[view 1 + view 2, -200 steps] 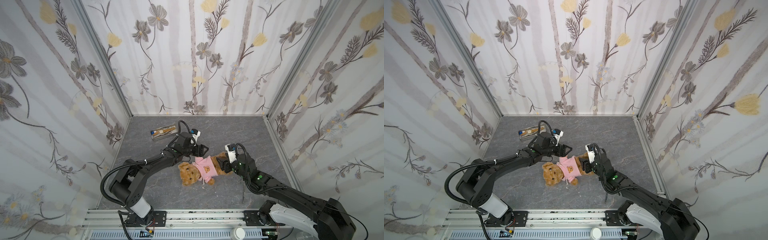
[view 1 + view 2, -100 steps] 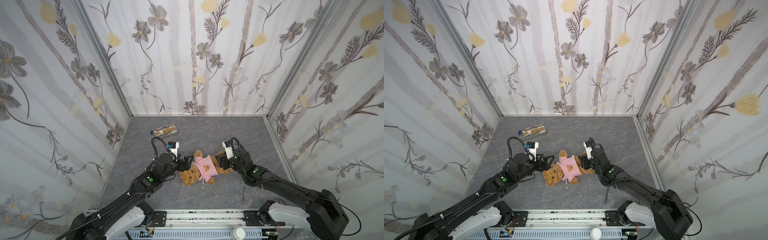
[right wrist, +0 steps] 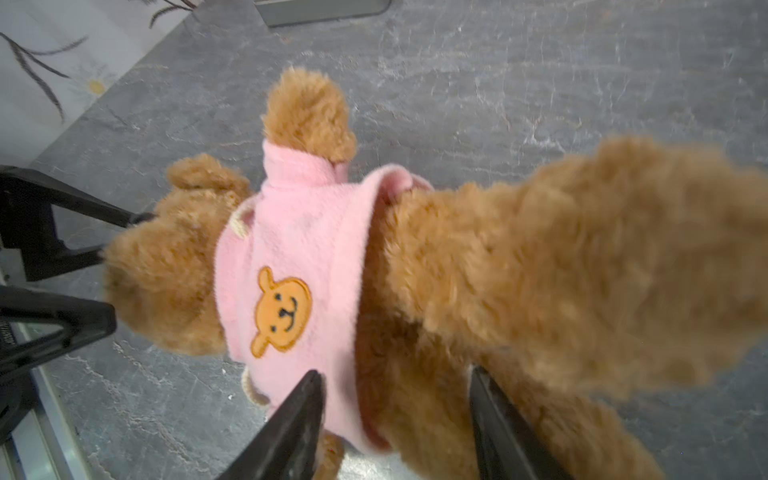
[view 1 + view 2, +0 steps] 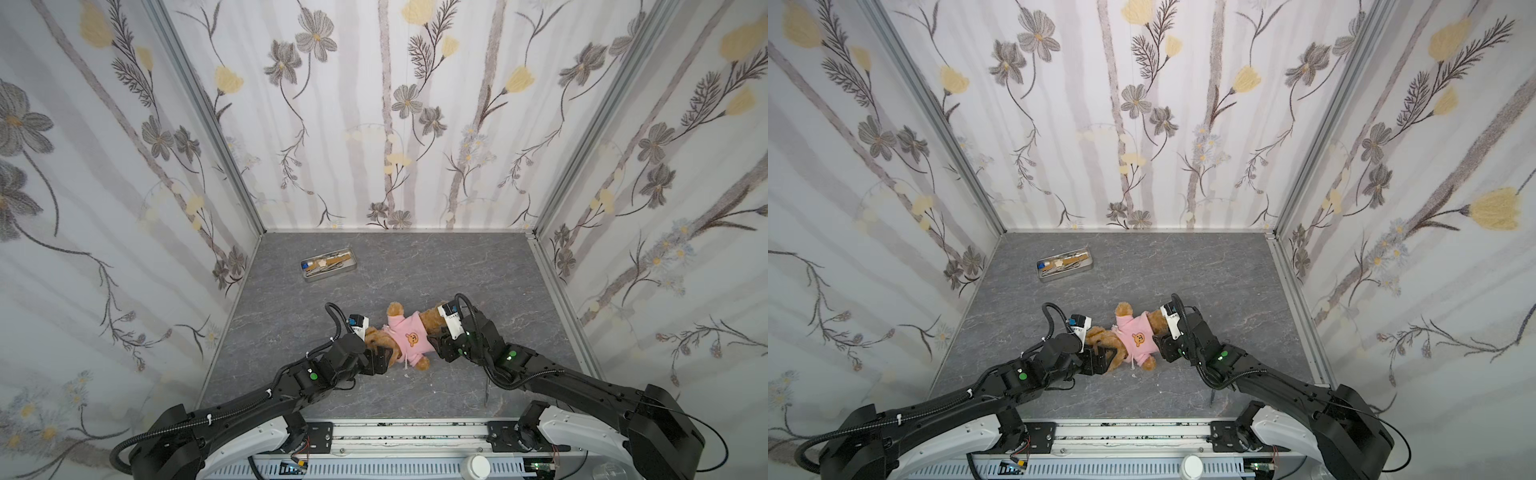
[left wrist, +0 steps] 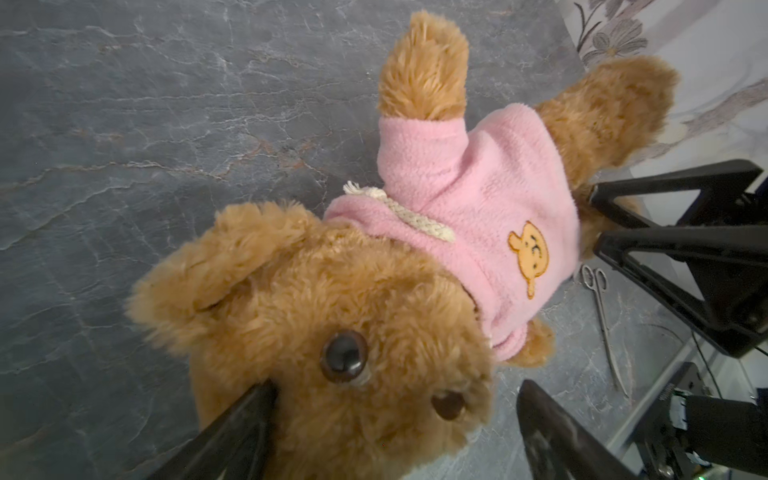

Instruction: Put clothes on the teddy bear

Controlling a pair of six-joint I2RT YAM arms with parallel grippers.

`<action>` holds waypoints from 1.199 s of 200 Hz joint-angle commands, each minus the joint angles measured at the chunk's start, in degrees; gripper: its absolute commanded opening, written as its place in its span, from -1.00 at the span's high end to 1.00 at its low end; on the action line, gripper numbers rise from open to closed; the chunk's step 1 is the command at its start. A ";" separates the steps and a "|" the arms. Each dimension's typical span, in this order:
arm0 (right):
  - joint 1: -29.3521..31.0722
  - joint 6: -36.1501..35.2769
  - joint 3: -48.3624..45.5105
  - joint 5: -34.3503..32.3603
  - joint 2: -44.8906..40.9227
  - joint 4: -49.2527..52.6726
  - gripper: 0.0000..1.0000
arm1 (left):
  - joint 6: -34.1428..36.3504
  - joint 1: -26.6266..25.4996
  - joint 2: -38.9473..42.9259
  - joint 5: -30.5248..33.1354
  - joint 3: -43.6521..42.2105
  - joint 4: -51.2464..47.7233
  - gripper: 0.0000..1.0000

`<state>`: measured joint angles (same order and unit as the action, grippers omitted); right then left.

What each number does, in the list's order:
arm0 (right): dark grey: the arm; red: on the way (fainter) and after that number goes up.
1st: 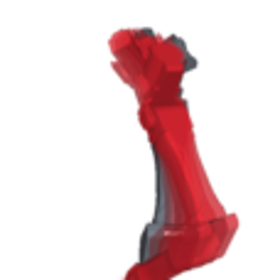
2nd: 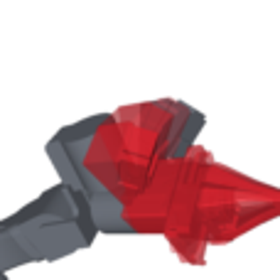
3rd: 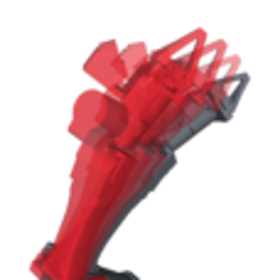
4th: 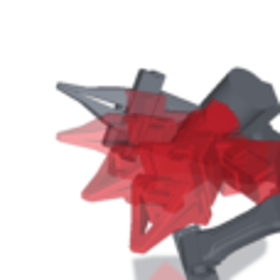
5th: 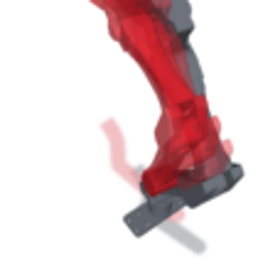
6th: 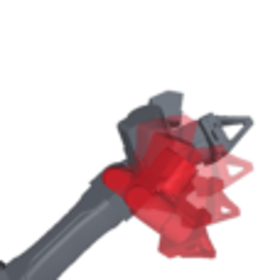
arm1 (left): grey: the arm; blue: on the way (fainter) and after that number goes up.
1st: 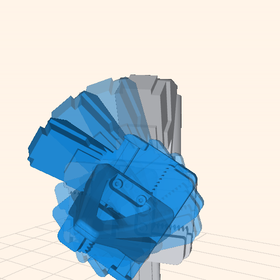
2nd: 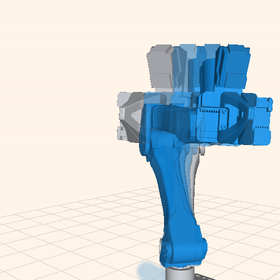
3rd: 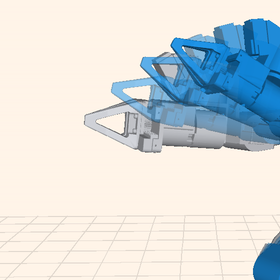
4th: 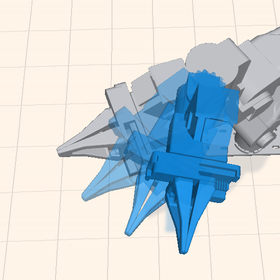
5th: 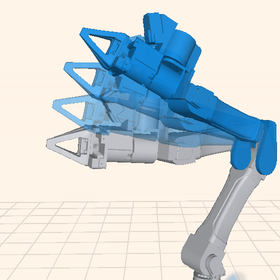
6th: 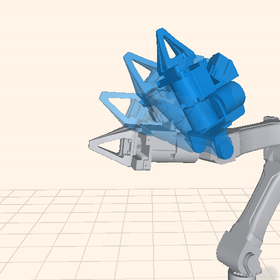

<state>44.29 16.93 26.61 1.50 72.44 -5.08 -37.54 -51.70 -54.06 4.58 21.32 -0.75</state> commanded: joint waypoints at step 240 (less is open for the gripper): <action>-6.90 5.87 3.84 10.25 3.57 -9.19 0.17 | 14.37 -1.54 -17.59 1.47 13.59 13.56 -0.32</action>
<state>37.47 23.99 29.30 11.64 71.44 -14.76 -22.94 -51.64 -67.44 6.33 32.95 12.01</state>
